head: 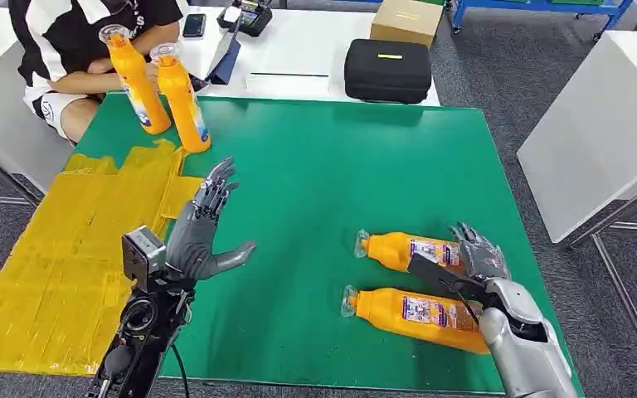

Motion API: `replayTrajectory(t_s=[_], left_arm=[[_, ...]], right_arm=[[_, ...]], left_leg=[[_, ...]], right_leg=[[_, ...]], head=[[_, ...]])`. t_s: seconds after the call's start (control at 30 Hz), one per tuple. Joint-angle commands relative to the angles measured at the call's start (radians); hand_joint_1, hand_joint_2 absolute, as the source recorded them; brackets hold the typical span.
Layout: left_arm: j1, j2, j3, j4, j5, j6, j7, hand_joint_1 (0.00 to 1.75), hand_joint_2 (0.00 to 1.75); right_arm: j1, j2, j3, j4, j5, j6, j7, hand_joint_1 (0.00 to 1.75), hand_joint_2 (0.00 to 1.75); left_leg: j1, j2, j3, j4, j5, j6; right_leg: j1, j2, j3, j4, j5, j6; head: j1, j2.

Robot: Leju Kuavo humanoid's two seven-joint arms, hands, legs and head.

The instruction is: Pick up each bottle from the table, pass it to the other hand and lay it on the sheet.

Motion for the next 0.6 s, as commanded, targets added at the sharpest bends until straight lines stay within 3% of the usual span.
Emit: replayTrajectory(t_s=[0.03, 0.2, 0.4, 0.43, 0.47, 0.6], left_arm=[[-0.041, 0.008, -0.008, 0.070, 0.003, -0.001, 0.002, 0.00, 1.75], [-0.041, 0.010, -0.010, 0.072, 0.003, -0.002, 0.002, 0.00, 1.75], [-0.049, 0.016, -0.022, 0.092, 0.006, 0.004, -0.003, 0.00, 1.75], [-0.051, 0.016, -0.024, 0.094, 0.007, 0.004, -0.004, 0.00, 1.75], [-0.054, 0.016, -0.027, 0.099, 0.008, 0.005, -0.005, 0.00, 1.75], [-0.049, 0.022, -0.040, 0.088, 0.020, 0.023, -0.005, 0.00, 1.75]], right_arm=[[-0.018, 0.017, -0.018, 0.135, 0.000, 0.006, 0.000, 0.00, 1.75], [-0.025, 0.018, -0.015, 0.149, 0.001, 0.011, 0.003, 0.00, 1.75], [-0.115, 0.031, 0.021, 0.367, 0.015, -0.011, -0.011, 0.00, 1.75], [-0.124, 0.031, 0.032, 0.389, 0.024, -0.016, -0.013, 0.23, 1.75], [-0.134, 0.033, 0.038, 0.414, 0.030, -0.032, -0.013, 1.71, 1.75], [-0.159, 0.050, 0.041, 0.452, 0.037, -0.138, -0.011, 1.75, 1.75]], left_leg=[[0.001, -0.003, 0.004, -0.001, 0.000, 0.001], [0.001, -0.003, 0.006, -0.001, 0.000, 0.001], [0.001, -0.001, 0.009, -0.001, 0.000, 0.001], [0.001, -0.001, 0.009, -0.001, 0.000, 0.001], [0.001, -0.001, 0.011, -0.001, 0.000, 0.001], [0.002, -0.003, 0.015, -0.002, 0.001, 0.001]], right_leg=[[0.001, -0.002, 0.005, -0.001, -0.001, -0.005], [0.001, -0.002, 0.007, -0.001, 0.000, -0.006], [0.002, 0.000, 0.009, -0.002, 0.001, -0.006], [0.002, 0.001, 0.009, -0.002, 0.001, -0.005], [0.002, 0.000, 0.011, -0.002, 0.001, -0.007], [0.003, -0.001, 0.006, -0.003, 0.001, -0.011]], head=[[0.000, 0.000], [0.000, 0.000], [0.000, 0.000], [0.000, 0.000], [0.000, 0.000], [0.000, 0.000]])
